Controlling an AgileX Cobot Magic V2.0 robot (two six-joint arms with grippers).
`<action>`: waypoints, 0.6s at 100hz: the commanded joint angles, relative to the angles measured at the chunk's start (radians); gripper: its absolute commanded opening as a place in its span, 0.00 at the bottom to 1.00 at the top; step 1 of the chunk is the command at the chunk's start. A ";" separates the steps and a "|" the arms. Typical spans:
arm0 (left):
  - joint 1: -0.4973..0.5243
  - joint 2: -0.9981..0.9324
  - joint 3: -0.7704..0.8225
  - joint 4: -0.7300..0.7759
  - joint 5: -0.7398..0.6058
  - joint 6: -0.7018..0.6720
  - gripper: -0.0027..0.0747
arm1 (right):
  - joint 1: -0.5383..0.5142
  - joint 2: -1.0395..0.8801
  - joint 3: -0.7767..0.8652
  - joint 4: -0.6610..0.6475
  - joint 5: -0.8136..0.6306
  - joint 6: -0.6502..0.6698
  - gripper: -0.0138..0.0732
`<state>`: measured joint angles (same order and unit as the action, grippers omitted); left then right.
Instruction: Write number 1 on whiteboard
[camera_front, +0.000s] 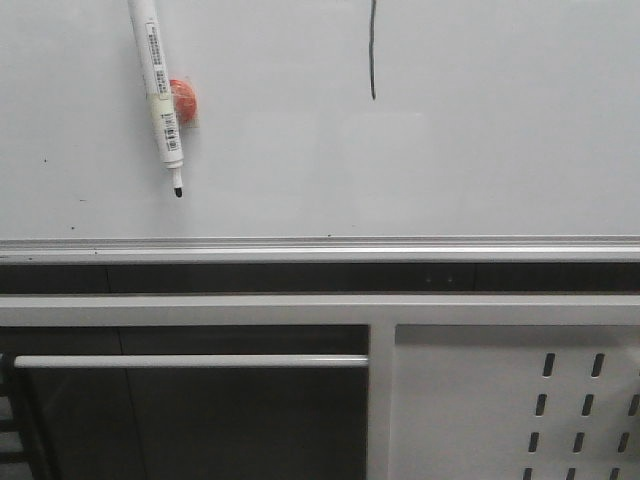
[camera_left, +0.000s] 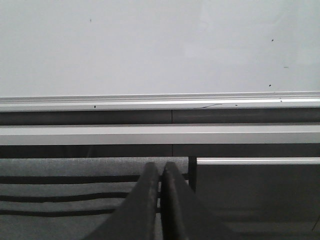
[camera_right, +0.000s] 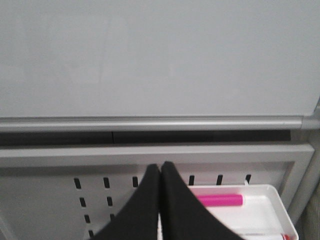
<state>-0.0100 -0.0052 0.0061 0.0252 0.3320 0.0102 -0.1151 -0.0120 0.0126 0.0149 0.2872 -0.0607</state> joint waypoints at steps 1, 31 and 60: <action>0.003 -0.028 0.020 -0.010 -0.057 -0.010 0.01 | -0.006 -0.015 0.028 0.005 -0.033 -0.014 0.08; 0.003 -0.028 0.020 -0.010 -0.058 -0.010 0.01 | -0.006 -0.015 0.028 0.019 0.024 -0.014 0.08; 0.003 -0.028 0.020 -0.010 -0.058 -0.010 0.01 | -0.006 -0.015 0.028 0.025 0.022 -0.014 0.08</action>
<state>-0.0100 -0.0052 0.0061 0.0252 0.3320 0.0102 -0.1151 -0.0120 0.0126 0.0306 0.3344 -0.0635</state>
